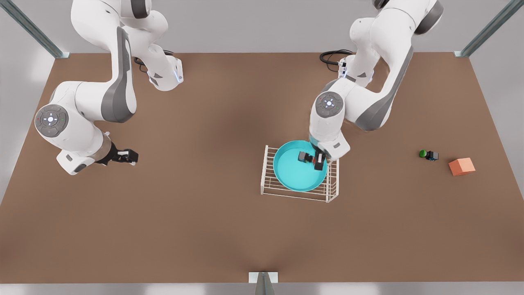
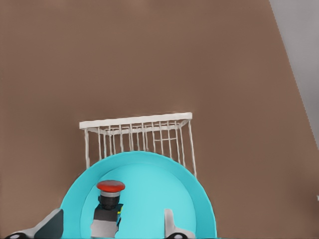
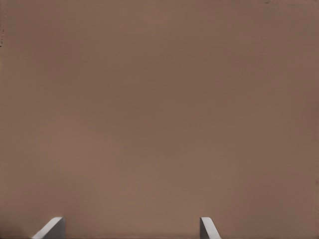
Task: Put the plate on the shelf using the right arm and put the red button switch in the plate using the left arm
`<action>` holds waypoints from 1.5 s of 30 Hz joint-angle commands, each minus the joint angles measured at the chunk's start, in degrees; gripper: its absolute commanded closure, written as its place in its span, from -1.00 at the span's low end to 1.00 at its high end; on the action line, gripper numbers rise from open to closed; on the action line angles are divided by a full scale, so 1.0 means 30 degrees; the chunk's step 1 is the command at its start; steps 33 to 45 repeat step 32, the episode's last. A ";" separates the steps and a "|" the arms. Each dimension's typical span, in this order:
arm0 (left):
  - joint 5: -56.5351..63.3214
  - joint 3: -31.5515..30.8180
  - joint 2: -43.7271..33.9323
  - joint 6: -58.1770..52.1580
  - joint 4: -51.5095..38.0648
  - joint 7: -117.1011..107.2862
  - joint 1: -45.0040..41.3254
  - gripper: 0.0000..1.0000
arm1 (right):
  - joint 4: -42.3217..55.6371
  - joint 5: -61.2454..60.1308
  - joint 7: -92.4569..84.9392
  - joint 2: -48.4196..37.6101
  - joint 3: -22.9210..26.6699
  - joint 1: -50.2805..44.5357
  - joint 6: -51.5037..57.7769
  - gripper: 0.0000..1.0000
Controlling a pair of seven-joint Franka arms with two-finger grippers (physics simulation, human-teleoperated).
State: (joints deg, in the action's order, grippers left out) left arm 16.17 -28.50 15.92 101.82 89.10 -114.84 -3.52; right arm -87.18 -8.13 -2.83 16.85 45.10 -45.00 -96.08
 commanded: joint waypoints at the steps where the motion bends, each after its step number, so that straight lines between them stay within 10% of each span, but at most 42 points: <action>1: -0.2603 0.0036 -0.1818 -0.6427 -0.0343 2.0478 0.2926 -1.00 | 0.0027 0.0015 -0.3918 -0.0022 0.0025 0.0000 0.0182 -1.00; 5: -0.3630 0.0709 -0.1295 -0.5992 -0.0606 3.5966 0.5592 -1.00 | 0.0144 -0.0014 -0.3918 0.0037 -0.0004 0.0000 0.0240 -1.00; 7: -0.8086 1.0202 -0.3074 -0.2953 0.1465 3.9159 -0.0467 -1.00 | 0.0174 0.0015 -0.3948 0.0037 0.0084 0.0029 0.0299 -1.00; 45: -0.6972 0.9030 -0.1028 -0.3471 -0.0607 3.7695 -0.0263 -1.00 | 0.0203 0.0015 -0.3918 0.0037 0.0084 0.0176 0.0357 -1.00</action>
